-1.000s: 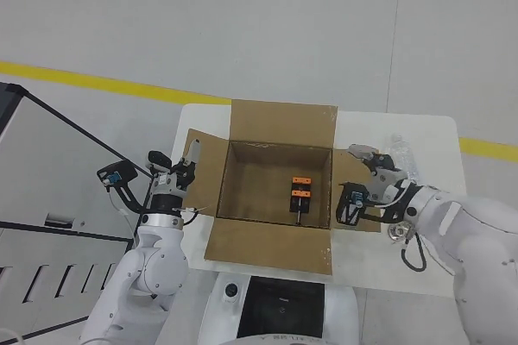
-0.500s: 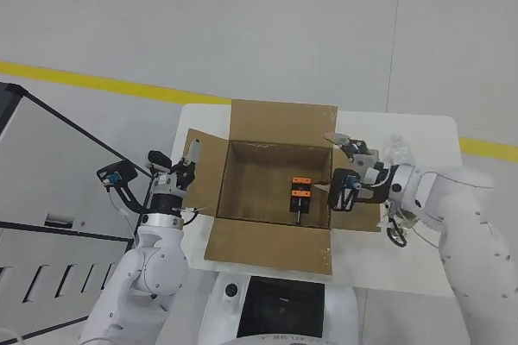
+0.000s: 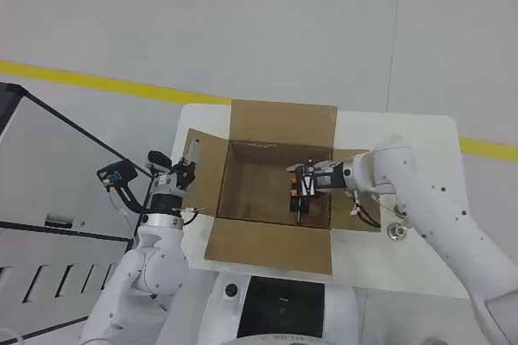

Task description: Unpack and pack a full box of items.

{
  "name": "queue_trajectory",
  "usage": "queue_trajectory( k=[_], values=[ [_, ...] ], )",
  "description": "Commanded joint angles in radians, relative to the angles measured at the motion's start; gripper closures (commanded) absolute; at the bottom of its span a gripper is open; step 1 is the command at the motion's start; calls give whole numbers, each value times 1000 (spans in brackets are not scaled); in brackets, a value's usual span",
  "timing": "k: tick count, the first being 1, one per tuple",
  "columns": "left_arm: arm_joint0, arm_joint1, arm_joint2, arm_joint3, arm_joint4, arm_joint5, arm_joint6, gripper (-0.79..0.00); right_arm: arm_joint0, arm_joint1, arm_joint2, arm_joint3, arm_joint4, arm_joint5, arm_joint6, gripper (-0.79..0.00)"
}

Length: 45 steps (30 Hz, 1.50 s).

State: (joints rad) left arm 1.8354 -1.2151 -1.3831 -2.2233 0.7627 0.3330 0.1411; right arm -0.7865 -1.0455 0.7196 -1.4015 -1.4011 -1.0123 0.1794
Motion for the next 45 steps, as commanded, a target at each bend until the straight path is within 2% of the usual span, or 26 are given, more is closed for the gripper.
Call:
queue_trajectory(
  k=[1,8,14,18,22,23,25,34,35,36,37,39,43,45],
  values=[
    [0,0,0,0,0,0,0,-785,56,-11,-63,46,60,0,57,-326],
    [0,0,0,0,0,0,0,-785,227,-62,-229,163,213,0,252,-320],
    [0,0,0,0,0,0,0,-785,312,-119,-334,276,321,0,352,-323],
    [0,0,0,0,0,0,0,-785,344,-166,-384,355,372,0,381,-332],
    [0,0,0,0,0,0,0,-785,357,-206,-409,419,357,26,376,-342],
    [0,0,0,0,0,0,0,-785,358,-215,-411,424,356,26,358,-360],
    [0,0,0,0,0,0,0,-785,366,-222,-401,431,355,24,305,-785],
    [0,0,0,0,0,0,0,-785,357,-222,-403,431,321,28,295,-785],
    [0,0,0,0,0,0,0,-785,356,-223,-399,451,315,31,282,-610],
    [0,0,0,0,0,0,0,-785,355,-226,-399,463,314,21,267,-296],
    [0,0,0,0,0,0,0,-785,359,-229,-397,470,309,17,256,-197],
    [0,0,0,0,0,0,0,-785,360,-237,-398,473,293,14,231,-142],
    [0,0,0,0,0,0,0,-785,357,-255,-402,500,282,9,199,-179],
    [0,0,0,0,0,0,0,-785,357,-270,-410,516,285,0,199,-172]
  ],
)
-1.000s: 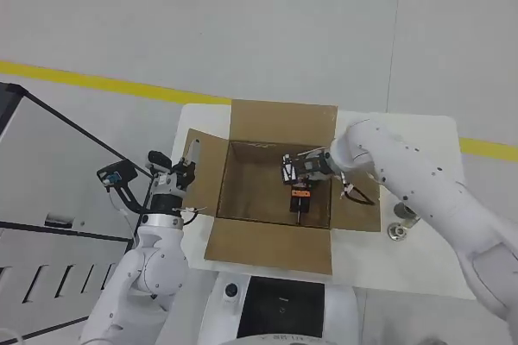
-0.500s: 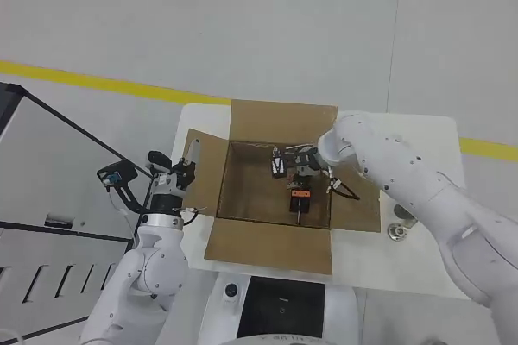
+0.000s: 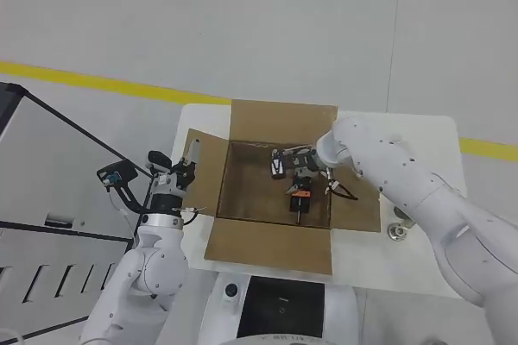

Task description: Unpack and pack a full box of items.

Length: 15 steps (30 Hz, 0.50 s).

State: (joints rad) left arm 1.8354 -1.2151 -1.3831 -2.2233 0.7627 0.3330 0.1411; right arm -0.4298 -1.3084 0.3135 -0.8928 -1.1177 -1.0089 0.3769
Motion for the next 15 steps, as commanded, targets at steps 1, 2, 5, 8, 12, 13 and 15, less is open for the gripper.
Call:
queue_trajectory(
  k=[1,2,5,8,12,13,15],
  values=[
    [0,0,0,0,0,0,0,-785,0,-16,-13,19,-2,-1,20,-179],
    [0,0,0,0,0,0,0,-785,-1,-28,-21,28,4,7,44,-182],
    [0,0,0,0,0,0,0,-785,2,-66,-43,73,23,42,125,-203],
    [0,0,0,0,0,0,0,-785,6,-105,-52,117,66,83,201,-219],
    [0,0,0,0,0,0,0,-785,13,-149,-65,164,89,137,290,-215],
    [0,0,0,0,0,0,0,-785,13,-159,-69,172,93,147,311,-219],
    [0,0,0,0,0,0,0,-785,15,-177,-72,192,106,152,335,-246]
  ],
)
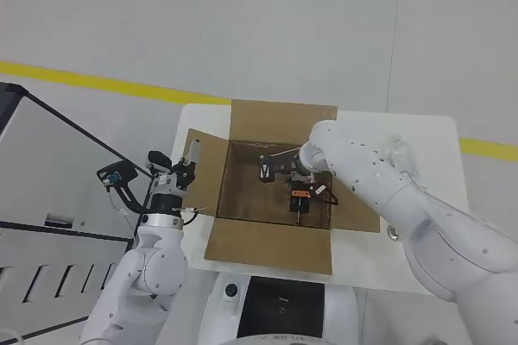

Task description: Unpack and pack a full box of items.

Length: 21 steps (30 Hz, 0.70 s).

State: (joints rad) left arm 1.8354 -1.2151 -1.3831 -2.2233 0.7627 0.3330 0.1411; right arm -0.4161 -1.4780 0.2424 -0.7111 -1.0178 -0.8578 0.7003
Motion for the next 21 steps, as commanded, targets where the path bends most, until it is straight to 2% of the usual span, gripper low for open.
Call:
queue_trajectory(
  k=[1,3,9,14,21],
  values=[
    [0,0,0,0,0,0,0,-785,5,-16,-1,24,12,0,25,-280],
    [0,0,0,0,0,0,0,-785,12,-31,-2,58,26,-6,47,-342],
    [0,0,0,0,0,0,0,-785,25,-72,-8,150,29,4,85,-326],
    [0,0,0,0,0,0,0,-785,22,-97,-11,189,16,24,72,-296],
    [0,0,0,0,0,0,0,-785,16,-130,-21,237,-11,42,85,-292]
  ],
)
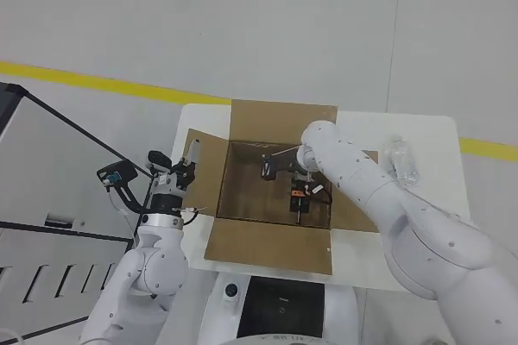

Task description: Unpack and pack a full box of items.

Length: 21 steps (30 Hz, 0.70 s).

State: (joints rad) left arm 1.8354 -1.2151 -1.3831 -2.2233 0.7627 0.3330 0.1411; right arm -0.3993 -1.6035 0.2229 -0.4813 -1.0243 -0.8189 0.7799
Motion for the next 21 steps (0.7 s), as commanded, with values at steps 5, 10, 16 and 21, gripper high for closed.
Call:
queue_trajectory(
  k=[5,10,16,21],
  values=[
    [0,0,0,0,0,0,0,-785,-6,-32,-10,33,-22,27,26,-259],
    [0,0,0,0,0,0,0,-785,-11,-59,-20,62,-50,51,43,-102],
    [0,0,0,0,0,0,0,-785,-15,-89,-26,93,-69,29,22,0],
    [0,0,0,0,0,0,0,-785,8,-95,-25,117,-97,-37,-93,0]
  ],
)
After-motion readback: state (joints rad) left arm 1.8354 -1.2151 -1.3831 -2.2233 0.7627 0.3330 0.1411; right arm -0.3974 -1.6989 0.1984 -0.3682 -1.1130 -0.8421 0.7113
